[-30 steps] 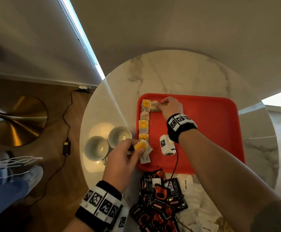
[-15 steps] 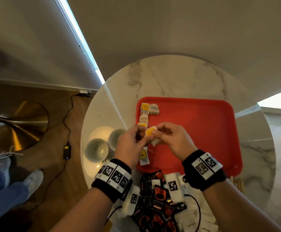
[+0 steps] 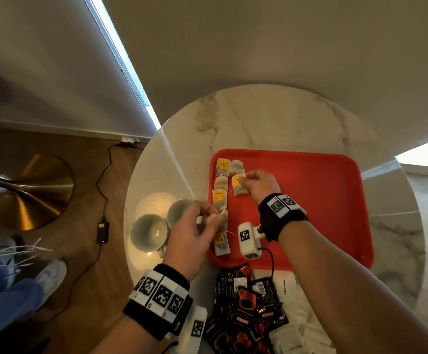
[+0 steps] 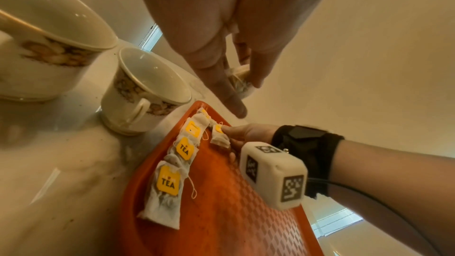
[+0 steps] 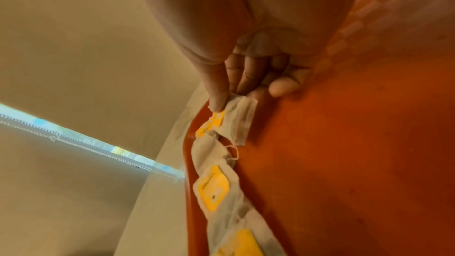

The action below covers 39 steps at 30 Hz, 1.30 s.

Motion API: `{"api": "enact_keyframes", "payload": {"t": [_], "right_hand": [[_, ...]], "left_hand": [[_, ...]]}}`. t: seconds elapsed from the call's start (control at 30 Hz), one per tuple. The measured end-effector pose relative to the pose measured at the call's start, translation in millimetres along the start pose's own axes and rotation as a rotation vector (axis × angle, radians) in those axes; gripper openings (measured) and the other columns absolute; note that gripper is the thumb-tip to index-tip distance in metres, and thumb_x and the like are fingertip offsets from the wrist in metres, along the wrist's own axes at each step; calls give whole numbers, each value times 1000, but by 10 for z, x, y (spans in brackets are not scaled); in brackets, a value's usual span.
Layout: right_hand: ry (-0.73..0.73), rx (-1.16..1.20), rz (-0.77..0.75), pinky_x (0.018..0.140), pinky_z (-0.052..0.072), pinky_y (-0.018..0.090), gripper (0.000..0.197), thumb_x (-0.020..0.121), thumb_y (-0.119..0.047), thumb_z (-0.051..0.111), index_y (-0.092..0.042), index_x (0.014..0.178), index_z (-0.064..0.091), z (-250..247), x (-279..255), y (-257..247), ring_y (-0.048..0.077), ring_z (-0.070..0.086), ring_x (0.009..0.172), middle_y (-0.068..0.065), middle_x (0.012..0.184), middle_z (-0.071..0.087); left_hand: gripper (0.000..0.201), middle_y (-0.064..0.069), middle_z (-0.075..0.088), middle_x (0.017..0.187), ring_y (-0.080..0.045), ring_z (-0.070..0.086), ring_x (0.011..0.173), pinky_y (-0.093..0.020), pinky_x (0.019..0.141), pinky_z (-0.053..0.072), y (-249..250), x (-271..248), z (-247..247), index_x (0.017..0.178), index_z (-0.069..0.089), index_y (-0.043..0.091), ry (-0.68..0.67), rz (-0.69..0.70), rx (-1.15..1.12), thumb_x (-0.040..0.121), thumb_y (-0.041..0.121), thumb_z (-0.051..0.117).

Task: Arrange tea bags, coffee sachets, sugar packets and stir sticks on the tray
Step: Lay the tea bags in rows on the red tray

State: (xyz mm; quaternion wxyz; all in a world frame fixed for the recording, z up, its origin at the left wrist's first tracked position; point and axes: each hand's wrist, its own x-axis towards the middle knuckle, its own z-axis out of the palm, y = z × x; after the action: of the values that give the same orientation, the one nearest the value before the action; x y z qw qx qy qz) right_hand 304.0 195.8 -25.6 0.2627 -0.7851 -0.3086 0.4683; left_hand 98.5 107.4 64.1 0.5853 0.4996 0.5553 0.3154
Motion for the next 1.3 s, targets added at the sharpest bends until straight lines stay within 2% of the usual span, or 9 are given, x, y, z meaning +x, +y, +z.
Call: {"api": "enact_keyframes", "payload": {"t": [0.13,0.23,0.4,0.53,0.67,0.8,0.93,1.17,1.3], "right_hand": [[43,-94,-24,62,42,22,18,87,-29,78,-19,96,65,116,40,0,14,63,83,-6,86,66],[79,-170,-39,63,44,23,25,84,-35,79,-18,95,65,93,1,-11,14,63,79,-6,84,66],[127,-310,-127,80,53,34,35,87,-57,67,-24,97,64,-93,-255,-34,13,63,88,-7,92,68],[-113,-72,-166,70,55,28,34,94,-57,60,-24,90,70,-223,-759,-89,11,68,73,-6,83,73],[-339,200,-96,67,58,24,19,98,-29,65,-11,95,71,-227,-1098,-11,11,69,74,2,83,73],[-278,313,-72,64,57,24,10,99,-10,62,-13,92,67,-197,-1072,117,10,69,71,1,79,73],[-131,97,-99,67,58,27,11,99,-13,63,-18,91,69,-188,-800,184,15,69,74,6,86,75],[-23,-312,-133,81,58,37,15,89,-35,73,-22,94,67,24,-357,216,17,70,80,-3,84,72],[123,-476,-149,79,56,38,30,85,-46,74,-22,96,61,55,-307,203,21,67,84,0,87,70]], "left_hand": [[15,5,66,117,-12,66,107,-34,92,56,-90,-21,-23,92,65,24,12,33,33,87,16,77],[17,5,62,122,-10,64,112,-30,94,56,-52,-33,3,89,70,22,30,29,-18,79,31,81],[9,10,63,120,-14,64,113,-46,96,55,-57,23,63,98,71,33,105,45,7,90,38,70],[23,-2,66,118,-18,69,103,-48,87,59,-53,106,170,110,63,42,123,12,8,89,36,68],[23,6,68,111,-17,67,105,-47,88,58,-88,147,329,110,61,40,129,20,71,88,37,67],[24,11,67,107,-7,66,101,-35,86,58,-137,125,448,113,58,36,134,36,120,92,33,67],[20,10,67,100,2,64,86,-28,78,58,-162,30,400,115,60,27,120,-17,118,96,25,65],[17,4,63,113,-16,60,103,-27,92,48,-575,-81,265,109,69,19,-124,110,698,93,17,65],[30,-5,59,127,-29,56,108,-47,89,54,-728,-37,362,118,68,13,-193,174,936,88,7,68]]}}
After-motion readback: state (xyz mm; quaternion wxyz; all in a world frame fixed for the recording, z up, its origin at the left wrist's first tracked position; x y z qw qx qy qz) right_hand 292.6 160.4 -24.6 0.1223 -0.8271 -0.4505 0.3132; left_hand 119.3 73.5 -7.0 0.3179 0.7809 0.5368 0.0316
